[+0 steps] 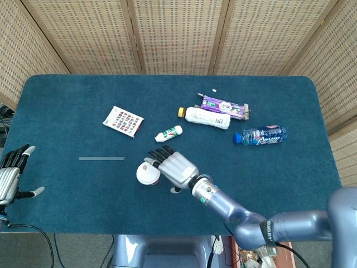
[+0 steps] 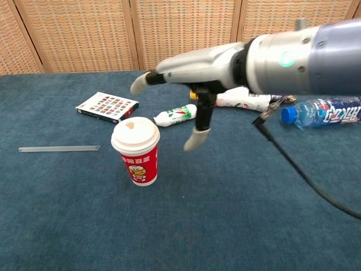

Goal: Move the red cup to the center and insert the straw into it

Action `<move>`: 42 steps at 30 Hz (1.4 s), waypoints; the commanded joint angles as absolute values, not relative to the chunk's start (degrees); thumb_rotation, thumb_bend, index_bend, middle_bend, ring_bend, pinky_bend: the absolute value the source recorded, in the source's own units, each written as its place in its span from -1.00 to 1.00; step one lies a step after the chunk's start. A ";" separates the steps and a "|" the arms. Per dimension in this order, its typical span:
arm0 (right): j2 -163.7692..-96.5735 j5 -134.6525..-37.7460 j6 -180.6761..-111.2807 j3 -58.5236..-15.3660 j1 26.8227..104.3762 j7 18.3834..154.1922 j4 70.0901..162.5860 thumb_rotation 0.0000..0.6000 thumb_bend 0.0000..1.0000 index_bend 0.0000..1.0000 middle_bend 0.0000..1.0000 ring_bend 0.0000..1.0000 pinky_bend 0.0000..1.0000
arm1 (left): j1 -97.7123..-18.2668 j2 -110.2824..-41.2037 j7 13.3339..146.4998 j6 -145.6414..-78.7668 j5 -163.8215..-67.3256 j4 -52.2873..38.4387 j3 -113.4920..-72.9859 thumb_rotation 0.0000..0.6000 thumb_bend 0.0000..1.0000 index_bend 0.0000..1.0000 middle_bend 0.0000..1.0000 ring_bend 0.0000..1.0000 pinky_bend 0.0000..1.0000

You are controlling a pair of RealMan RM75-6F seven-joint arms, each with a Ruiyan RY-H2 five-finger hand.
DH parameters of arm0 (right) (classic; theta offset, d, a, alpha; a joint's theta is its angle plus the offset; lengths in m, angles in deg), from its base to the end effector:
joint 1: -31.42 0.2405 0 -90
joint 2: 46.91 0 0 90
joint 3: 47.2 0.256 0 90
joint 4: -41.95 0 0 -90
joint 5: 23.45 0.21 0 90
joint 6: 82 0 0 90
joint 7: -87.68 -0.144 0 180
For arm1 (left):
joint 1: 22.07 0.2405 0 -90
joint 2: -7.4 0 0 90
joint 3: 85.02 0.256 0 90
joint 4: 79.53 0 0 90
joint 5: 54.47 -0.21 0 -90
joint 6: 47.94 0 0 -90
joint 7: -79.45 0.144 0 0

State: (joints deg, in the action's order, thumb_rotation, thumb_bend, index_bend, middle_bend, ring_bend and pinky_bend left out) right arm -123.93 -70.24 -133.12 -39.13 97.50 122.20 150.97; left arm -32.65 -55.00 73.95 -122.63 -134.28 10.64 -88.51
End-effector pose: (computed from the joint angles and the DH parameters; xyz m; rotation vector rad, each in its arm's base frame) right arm -0.0044 -0.3163 0.0054 2.2732 -0.7178 0.9202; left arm -0.3249 0.2149 0.1581 -1.4080 -1.0369 -0.8492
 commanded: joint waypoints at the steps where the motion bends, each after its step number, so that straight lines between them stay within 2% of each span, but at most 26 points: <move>1: -117.18 -79.21 -136.98 -42.88 91.97 119.98 153.30 1.00 -1.00 -1.00 -1.00 -1.00 -1.00 | -32.42 -55.75 73.80 -123.99 -135.28 9.76 -88.63 1.00 -0.75 -1.00 -1.00 -1.00 -1.00; 6: -109.85 -94.63 -143.13 -48.19 82.88 110.69 148.26 1.00 -1.00 -1.00 -1.00 -1.00 -1.00 | -32.25 -56.98 73.25 -125.19 -136.05 8.51 -88.74 1.00 -0.74 -1.00 -1.00 -1.00 -1.00; 10: -105.92 -104.23 -153.77 -52.77 72.71 100.93 141.55 1.00 -1.00 -1.00 -1.00 -1.00 -1.00 | -34.13 -58.65 74.54 -124.04 -135.47 7.57 -90.20 1.00 -0.74 -1.00 -1.00 -1.00 -1.00; 14: -106.23 -107.88 -160.40 -54.47 66.08 93.45 136.87 1.00 -1.00 -1.00 -1.00 -1.00 -1.00 | -36.64 -59.67 77.47 -121.41 -134.36 8.13 -91.48 1.00 -0.74 -0.95 -1.00 -1.00 -1.00; 18: -108.35 -109.86 -167.18 -55.00 59.54 88.31 132.16 1.00 -1.00 -1.00 -1.00 -1.00 -1.00 | -40.70 -61.76 83.16 -117.89 -132.56 8.43 -93.59 1.00 -0.74 -0.74 -1.00 -1.00 -1.00; 23: -111.57 -109.93 -173.60 -53.42 53.79 85.20 129.22 1.00 -1.00 -1.00 -1.00 -1.00 -1.00 | -45.87 -65.45 89.24 -113.37 -129.98 8.07 -95.79 1.00 -0.74 -0.52 -1.00 -1.00 -1.00; 28: -113.62 -109.75 -176.23 -51.77 50.31 82.61 127.74 1.00 -1.00 -1.00 -1.00 -1.00 -1.00 | -50.51 -70.57 94.34 -108.86 -125.65 6.25 -97.30 1.00 -0.74 -0.41 -1.00 -1.00 -1.00; 35: -114.36 -109.95 -175.43 -50.42 48.44 78.76 125.35 1.00 -1.00 -1.00 -1.00 -1.00 -1.00 | -52.53 -74.87 97.25 -107.12 -122.18 2.00 -96.92 1.00 -0.66 -0.26 -1.00 -1.00 -1.00; 42: -114.36 -111.02 -174.07 -49.43 47.98 76.85 124.07 1.00 -1.00 -1.00 -1.00 -1.00 -1.00 | -52.58 -78.00 95.88 -106.72 -120.74 -3.69 -96.07 1.00 -0.47 -0.14 -1.00 -1.00 -1.00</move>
